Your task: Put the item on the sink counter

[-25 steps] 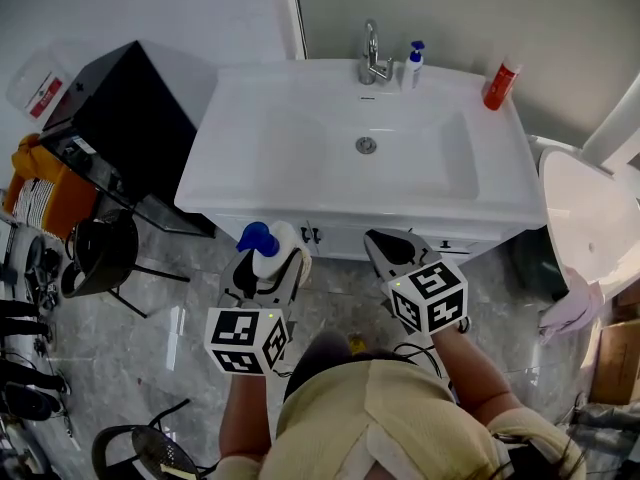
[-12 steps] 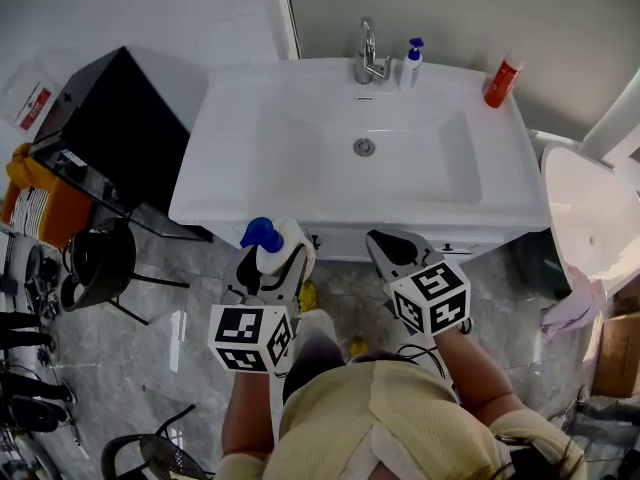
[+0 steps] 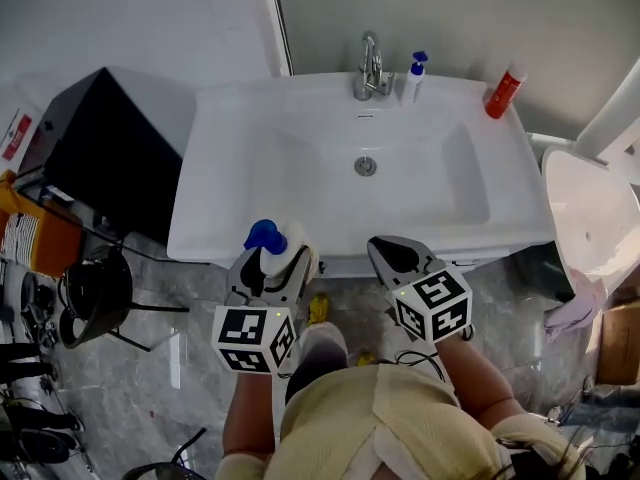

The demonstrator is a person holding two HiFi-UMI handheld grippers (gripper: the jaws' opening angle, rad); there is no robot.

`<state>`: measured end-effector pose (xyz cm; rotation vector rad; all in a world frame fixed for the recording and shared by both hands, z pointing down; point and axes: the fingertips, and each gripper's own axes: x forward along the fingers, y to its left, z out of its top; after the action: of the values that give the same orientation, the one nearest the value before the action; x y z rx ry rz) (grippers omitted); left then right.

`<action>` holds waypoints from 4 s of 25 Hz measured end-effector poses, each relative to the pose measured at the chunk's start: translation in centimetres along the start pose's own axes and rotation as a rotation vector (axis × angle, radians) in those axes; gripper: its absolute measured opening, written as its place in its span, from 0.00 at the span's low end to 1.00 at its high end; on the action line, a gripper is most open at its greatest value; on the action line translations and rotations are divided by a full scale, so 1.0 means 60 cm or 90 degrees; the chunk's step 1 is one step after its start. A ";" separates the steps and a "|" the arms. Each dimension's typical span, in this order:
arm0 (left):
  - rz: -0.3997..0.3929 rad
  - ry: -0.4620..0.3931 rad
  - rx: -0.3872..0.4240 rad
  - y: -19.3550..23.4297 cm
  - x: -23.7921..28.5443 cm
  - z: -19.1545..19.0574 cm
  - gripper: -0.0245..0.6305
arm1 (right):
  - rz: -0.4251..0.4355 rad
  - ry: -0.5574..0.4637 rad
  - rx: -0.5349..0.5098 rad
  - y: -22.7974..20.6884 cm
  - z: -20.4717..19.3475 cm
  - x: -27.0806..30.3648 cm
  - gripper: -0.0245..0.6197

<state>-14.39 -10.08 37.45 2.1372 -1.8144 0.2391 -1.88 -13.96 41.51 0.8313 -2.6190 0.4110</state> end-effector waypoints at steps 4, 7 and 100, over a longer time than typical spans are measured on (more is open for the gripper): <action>-0.022 0.011 0.004 0.024 0.041 0.014 0.49 | -0.015 0.002 0.013 -0.019 0.017 0.036 0.08; -0.036 0.019 0.005 0.041 0.069 0.023 0.49 | -0.026 0.008 0.022 -0.033 0.028 0.061 0.08; -0.110 0.050 0.152 0.185 0.533 -0.044 0.49 | -0.067 0.123 0.111 -0.253 0.063 0.332 0.08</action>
<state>-19.43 -40.32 52.12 2.3935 -1.6164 0.5128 -8.87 -37.10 49.01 0.9299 -2.3757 0.6621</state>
